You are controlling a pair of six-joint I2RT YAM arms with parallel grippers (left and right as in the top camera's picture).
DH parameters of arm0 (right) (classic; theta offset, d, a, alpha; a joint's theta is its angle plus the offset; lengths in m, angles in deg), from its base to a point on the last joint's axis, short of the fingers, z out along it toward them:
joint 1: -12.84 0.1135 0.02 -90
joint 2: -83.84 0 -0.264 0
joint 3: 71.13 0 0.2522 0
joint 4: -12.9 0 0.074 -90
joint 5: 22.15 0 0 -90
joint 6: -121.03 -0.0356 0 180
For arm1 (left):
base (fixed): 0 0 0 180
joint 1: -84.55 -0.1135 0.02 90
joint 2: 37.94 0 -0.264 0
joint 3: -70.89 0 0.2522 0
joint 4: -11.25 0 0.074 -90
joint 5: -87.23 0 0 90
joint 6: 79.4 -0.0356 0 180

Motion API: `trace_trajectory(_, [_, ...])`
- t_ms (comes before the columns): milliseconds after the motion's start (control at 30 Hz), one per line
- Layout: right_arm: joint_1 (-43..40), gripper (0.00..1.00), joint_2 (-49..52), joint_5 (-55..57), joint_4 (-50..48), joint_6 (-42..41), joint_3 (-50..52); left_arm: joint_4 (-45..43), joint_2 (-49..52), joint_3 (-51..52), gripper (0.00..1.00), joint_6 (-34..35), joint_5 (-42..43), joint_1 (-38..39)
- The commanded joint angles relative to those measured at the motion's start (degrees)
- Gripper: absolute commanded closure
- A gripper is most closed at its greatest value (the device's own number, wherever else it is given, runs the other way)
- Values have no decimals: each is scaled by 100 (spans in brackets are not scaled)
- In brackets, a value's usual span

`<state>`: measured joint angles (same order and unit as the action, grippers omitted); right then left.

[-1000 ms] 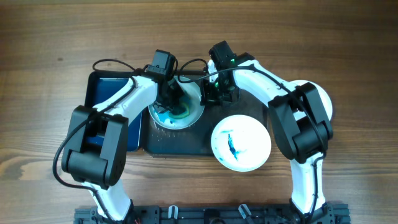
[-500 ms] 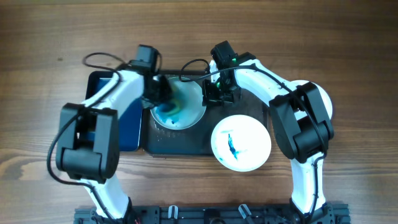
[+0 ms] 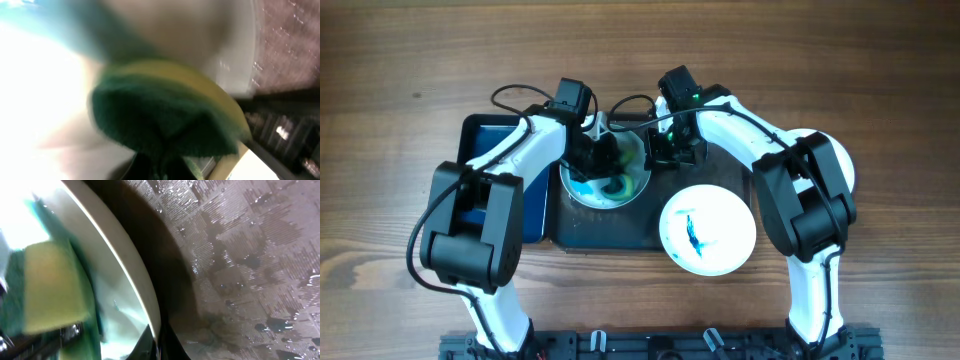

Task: Clean dirty plates on tray and stack at the side
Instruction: 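Hold the top-right plate with the right gripper and scrub it with the sponge, then carry the plate with the right gripper and stack it on the first plate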

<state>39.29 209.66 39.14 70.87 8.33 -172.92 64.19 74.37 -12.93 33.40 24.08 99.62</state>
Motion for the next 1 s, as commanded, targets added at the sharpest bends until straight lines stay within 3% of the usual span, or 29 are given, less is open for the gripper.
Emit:
trace_trajectory(0, [-9,96,116,-2,24,11,-50,293,81,-168,96,1300,-3298,-129])
trace_trajectory(33, [-9,96,116,37,42,11,-50,651,72,-437,96,1515,-3871,-227])
trace_trajectory(100, [-9,96,116,42,35,9,-52,1198,72,-1185,96,1519,-4164,-428])
trace_trajectory(167, [-9,96,98,39,37,24,-55,1556,70,-1895,96,1379,-3405,-542])
trace_trajectory(233, [-7,96,-63,275,92,74,-66,1770,50,-2583,96,732,-2122,-638])
trace_trajectory(367, [-7,96,-848,1512,435,332,-66,2179,-81,-3270,96,588,-1897,-793])
trace_trajectory(533, [428,96,-2048,4371,846,474,-66,2194,-118,-3270,96,588,-1923,-979])
trace_trajectory(700, [1790,96,-2817,8400,979,474,-63,2439,-118,-3270,96,308,-2221,-979])
trace_trajectory(967, [2887,96,-2898,11368,927,835,-63,2524,-118,-3268,96,310,-2218,-977])
